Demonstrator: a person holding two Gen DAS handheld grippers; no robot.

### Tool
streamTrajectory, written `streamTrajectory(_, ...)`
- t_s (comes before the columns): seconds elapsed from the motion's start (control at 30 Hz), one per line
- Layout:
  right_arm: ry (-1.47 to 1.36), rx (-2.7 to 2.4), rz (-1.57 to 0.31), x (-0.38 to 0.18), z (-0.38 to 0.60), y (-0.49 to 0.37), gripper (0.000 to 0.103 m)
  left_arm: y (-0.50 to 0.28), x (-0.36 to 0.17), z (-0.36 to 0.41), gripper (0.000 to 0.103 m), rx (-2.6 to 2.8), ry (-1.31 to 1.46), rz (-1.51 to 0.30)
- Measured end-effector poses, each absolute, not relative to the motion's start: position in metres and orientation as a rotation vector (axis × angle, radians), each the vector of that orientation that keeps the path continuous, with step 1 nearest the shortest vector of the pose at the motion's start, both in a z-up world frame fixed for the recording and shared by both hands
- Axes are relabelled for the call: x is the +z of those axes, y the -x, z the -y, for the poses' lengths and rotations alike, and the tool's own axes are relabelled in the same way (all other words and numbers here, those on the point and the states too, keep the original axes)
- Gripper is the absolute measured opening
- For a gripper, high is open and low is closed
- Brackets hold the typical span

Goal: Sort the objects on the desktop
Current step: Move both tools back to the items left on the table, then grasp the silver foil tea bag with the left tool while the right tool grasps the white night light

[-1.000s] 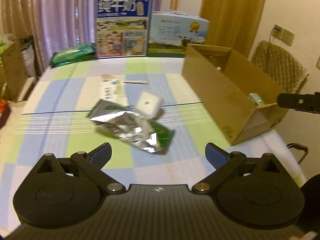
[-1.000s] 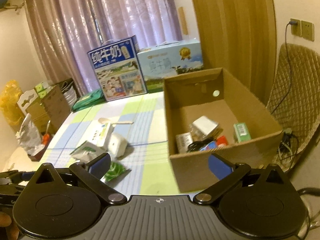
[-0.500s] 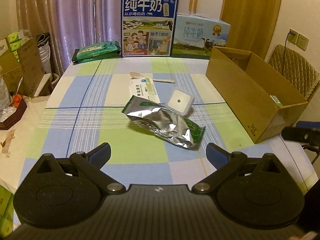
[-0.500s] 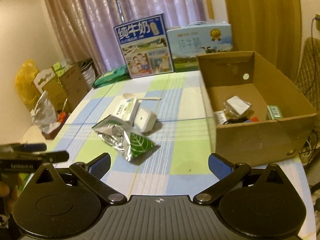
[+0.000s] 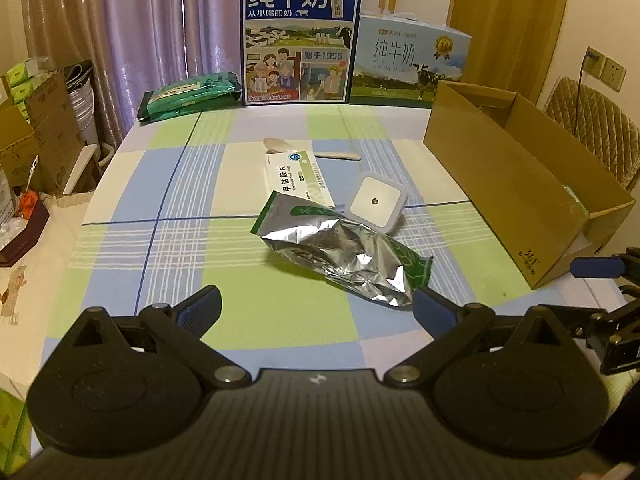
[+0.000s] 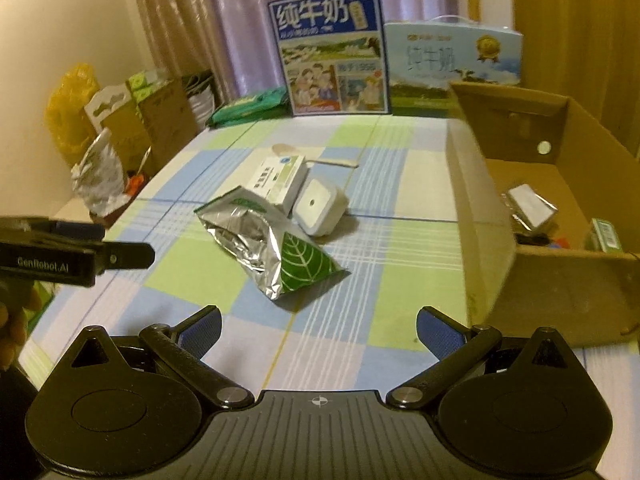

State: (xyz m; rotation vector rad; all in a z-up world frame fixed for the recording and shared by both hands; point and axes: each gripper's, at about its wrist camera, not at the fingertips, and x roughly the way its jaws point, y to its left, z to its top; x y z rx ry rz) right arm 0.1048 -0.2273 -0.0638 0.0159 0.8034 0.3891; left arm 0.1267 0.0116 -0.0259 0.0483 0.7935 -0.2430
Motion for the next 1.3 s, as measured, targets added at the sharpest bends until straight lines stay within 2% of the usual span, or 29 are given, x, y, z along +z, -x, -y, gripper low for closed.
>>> streamTrajectory(0.7, 0.115, 0.497, -0.809, -0.12, 0.199, -0.189, 0.101, -0.184, -0.077, -0.035, 0.1, -0.239, 0.065, -0.847)
streamTrajectory(0.73, 0.099, 0.488, -0.81, -0.123, 0.2, -0.196, 0.1, -0.185, -0.08, -0.036, 0.1, -0.236, 0.07, -0.851)
streamTrajectory(0.8, 0.08, 0.485, -0.814, -0.126, 0.202, -0.206, 0.088, -0.187, -0.085, -0.038, 0.1, -0.232, 0.077, -0.866)
streamTrajectory(0.9, 0.03, 0.498, -0.825, -0.131, 0.206, -0.221, 0.084, -0.19, -0.086, -0.038, 0.1, -0.229, 0.076, -0.866)
streamTrajectory(1.1, -0.118, 0.605, -0.892, -0.147, 0.212, -0.244, 0.082, -0.192, -0.088, -0.035, 0.1, -0.237, 0.085, -0.866)
streamTrajectory(1.3, -0.116, 0.69, -0.916, -0.151, 0.201, -0.227, 0.082, -0.192, -0.085, -0.041, 0.1, -0.177, 0.063, -0.838)
